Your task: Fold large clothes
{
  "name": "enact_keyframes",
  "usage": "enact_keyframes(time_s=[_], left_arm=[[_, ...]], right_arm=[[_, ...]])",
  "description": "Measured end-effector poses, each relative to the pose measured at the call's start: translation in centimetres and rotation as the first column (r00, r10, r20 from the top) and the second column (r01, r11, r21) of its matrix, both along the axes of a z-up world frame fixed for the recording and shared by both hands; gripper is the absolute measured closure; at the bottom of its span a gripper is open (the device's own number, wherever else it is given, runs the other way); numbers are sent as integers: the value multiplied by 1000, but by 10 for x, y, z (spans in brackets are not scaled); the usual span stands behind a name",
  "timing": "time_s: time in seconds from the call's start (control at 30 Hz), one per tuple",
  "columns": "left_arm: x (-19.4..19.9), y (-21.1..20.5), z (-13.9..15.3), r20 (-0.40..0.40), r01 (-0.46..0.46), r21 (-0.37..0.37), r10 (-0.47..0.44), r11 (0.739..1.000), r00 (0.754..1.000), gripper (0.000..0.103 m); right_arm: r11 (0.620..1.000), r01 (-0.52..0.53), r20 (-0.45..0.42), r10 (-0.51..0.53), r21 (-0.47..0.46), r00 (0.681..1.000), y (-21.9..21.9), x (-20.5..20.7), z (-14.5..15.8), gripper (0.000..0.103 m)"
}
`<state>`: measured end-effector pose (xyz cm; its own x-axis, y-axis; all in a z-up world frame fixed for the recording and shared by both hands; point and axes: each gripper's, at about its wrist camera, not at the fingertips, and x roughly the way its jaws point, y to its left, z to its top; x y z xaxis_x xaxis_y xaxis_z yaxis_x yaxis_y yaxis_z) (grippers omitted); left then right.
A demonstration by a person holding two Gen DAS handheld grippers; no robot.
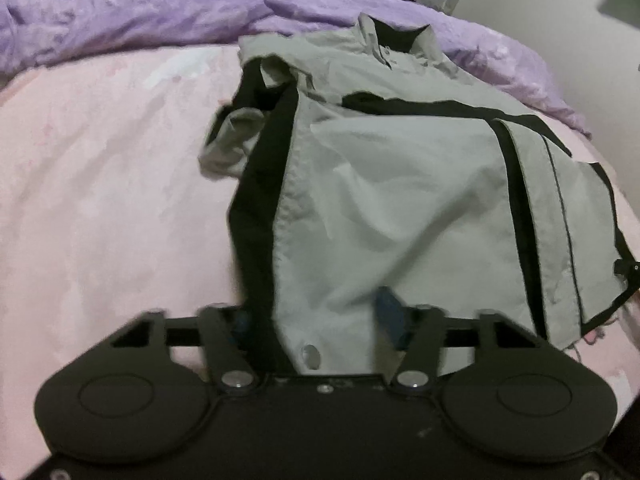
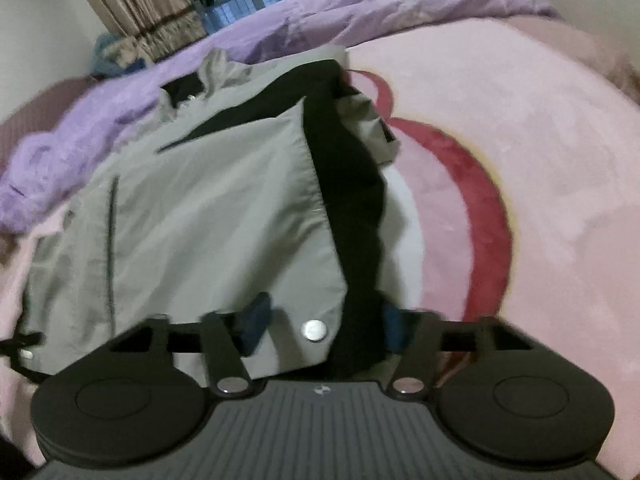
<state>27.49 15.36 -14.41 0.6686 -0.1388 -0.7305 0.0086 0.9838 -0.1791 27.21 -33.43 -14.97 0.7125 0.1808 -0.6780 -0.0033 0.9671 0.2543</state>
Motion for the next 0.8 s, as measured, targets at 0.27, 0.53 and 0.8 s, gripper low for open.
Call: enact_keyframes(time_s=[0.27,0.53,0.8], left_arm=[[-13,12,28,85,-67,-3,67,998,994,98],[31,7,90,255,-94,33,82,995,963,98],[176,34,135,387,-150,-130,189,980,903,83]], right_arm=[[999,18,121,-23,40,992,-10,-27,19,97],[998,-14,282,-4,63,959,7,6,73,97],[987,61,396,-116,148,911,18,151,140,93]])
